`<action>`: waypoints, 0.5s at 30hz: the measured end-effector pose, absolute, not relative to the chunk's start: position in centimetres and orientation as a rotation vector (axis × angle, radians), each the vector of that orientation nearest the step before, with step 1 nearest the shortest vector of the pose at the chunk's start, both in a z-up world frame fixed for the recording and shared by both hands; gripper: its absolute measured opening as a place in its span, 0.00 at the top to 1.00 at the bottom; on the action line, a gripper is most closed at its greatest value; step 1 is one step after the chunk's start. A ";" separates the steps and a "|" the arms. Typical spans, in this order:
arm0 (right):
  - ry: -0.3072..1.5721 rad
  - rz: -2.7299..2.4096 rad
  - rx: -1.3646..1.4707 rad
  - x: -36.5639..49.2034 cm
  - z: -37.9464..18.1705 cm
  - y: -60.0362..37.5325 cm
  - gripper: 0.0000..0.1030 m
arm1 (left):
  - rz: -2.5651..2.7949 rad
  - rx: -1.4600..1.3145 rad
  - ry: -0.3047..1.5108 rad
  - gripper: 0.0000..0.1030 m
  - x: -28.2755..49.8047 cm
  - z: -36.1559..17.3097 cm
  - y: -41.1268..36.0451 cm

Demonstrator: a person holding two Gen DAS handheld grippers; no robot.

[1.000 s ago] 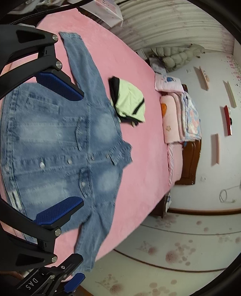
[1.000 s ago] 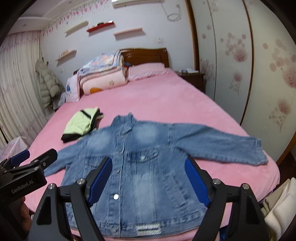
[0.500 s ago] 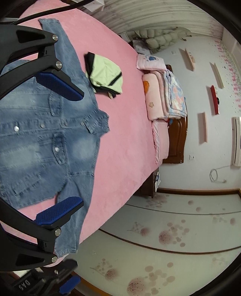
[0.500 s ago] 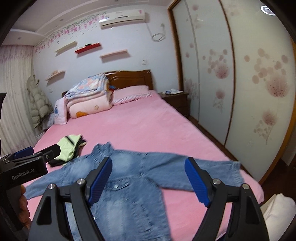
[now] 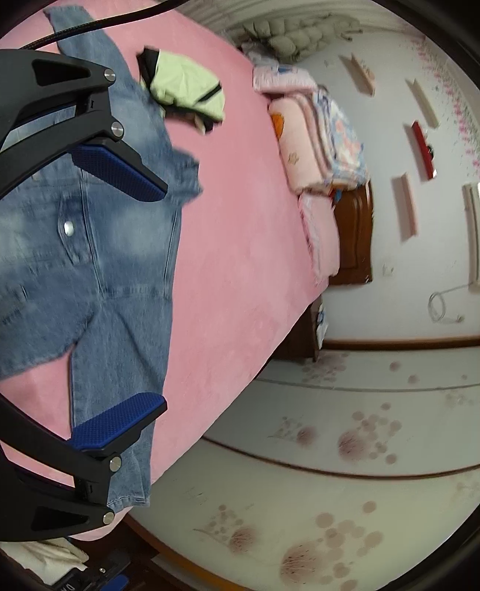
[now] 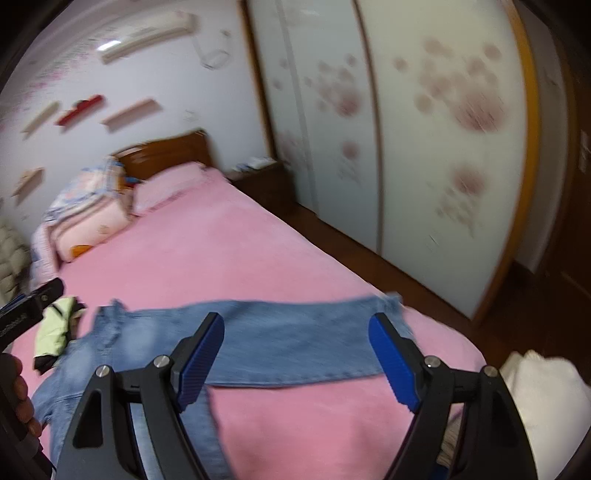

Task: Fold large clothes
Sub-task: 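Move the right tool to the jacket sleeve cuff and grasp it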

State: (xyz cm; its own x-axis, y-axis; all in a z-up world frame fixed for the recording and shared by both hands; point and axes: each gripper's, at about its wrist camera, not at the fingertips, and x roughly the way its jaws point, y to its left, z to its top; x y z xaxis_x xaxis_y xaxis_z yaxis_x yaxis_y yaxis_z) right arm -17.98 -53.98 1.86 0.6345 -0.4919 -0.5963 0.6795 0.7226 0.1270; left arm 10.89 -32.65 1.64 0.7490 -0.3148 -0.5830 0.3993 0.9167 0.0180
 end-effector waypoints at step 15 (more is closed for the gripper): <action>0.782 -0.753 0.726 -19.3 -13.0 -63.9 0.21 | -0.466 0.273 0.753 0.00 14.6 -12.7 -42.0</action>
